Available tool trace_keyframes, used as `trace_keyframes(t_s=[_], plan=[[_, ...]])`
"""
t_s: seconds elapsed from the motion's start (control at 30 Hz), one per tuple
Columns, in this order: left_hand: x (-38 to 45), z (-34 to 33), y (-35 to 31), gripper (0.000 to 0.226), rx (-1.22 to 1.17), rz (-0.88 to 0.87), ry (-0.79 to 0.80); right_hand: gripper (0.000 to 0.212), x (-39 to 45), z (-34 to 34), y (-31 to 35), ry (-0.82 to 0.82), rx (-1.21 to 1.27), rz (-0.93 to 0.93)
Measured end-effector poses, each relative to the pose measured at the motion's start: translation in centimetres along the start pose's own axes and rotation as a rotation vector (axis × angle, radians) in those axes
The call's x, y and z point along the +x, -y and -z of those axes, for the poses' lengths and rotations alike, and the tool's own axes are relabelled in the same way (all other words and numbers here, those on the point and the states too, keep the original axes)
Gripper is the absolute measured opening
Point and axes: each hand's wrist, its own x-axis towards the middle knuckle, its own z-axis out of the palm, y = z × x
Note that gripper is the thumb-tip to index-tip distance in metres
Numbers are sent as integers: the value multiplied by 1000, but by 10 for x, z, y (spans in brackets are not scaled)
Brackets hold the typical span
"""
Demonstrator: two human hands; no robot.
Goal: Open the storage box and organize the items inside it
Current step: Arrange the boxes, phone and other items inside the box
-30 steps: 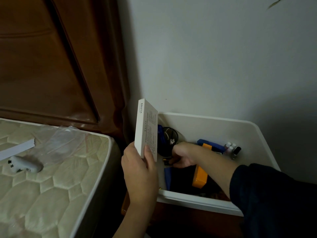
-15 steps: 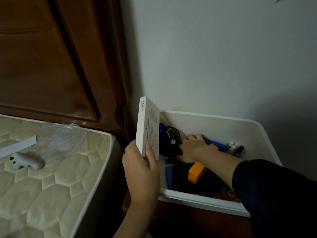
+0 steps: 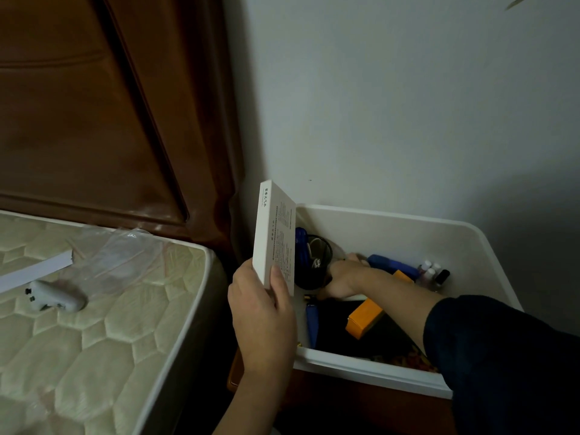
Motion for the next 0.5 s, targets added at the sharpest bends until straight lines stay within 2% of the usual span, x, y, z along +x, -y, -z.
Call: trace_keyframes(t_s=[0.1, 0.2, 0.23, 0.33, 0.4, 0.5], plan=[[0, 1, 0, 27, 6, -4, -4, 111, -1, 1, 4, -23, 49, -49], [1, 1, 1, 28, 13, -1, -3, 148, -8, 5, 11, -129, 251, -55], [0, 1, 2, 28, 14, 0, 0, 145, -8, 6, 11, -197, 362, -22], [0, 1, 1, 28, 16, 4, 8, 115, -12, 6, 11, -423, 639, 62], [0, 1, -1, 28, 19, 3, 8, 108, -15, 5, 15, -500, 590, 90], [0, 2, -2, 30, 27, 5, 10, 92, -15, 4, 22, -533, 469, 64]])
